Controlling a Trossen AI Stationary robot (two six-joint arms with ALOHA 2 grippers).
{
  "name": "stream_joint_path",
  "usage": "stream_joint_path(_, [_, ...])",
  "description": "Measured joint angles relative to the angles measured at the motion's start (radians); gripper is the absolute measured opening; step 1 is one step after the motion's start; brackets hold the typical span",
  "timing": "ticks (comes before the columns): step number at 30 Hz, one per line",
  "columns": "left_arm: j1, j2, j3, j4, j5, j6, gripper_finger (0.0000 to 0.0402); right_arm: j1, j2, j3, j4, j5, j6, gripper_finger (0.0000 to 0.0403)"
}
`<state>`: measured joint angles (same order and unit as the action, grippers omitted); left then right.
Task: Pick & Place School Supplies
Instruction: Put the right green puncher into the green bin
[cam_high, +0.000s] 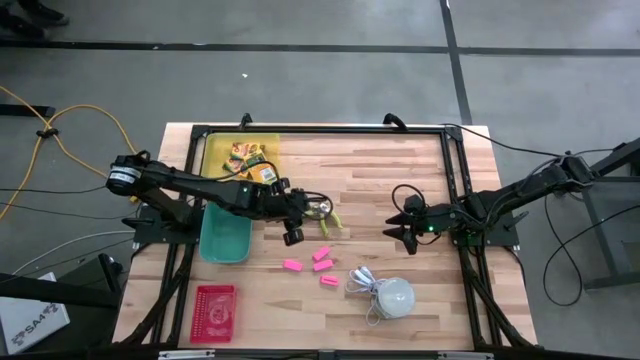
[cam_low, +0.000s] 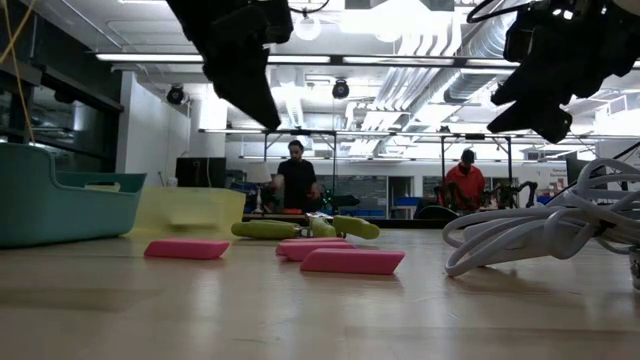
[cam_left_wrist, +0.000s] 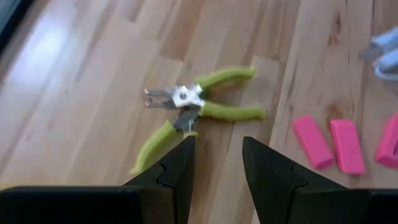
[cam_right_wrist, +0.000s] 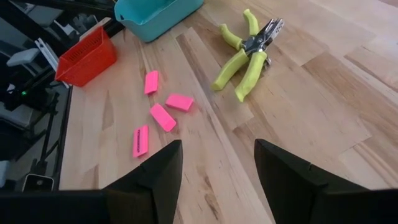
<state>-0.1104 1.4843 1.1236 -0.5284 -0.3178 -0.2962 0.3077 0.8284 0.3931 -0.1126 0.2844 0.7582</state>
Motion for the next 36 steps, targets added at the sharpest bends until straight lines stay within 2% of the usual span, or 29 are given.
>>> stream_joint_path(26, [0.002,0.031,0.0,0.05,0.011,-0.012,0.0127,0.0,0.0,0.0,0.024,0.0,-0.004,0.019])
stream_joint_path(32, [0.016,0.051,0.002,0.075,0.02,0.124,0.013,0.0,0.0,0.0,0.021,-0.026,-0.002,0.019])
stream_joint_path(36, [0.031,0.081,0.002,0.084,0.083,0.19,0.0156,0.0,0.0,0.0,0.021,-0.032,-0.001,0.019])
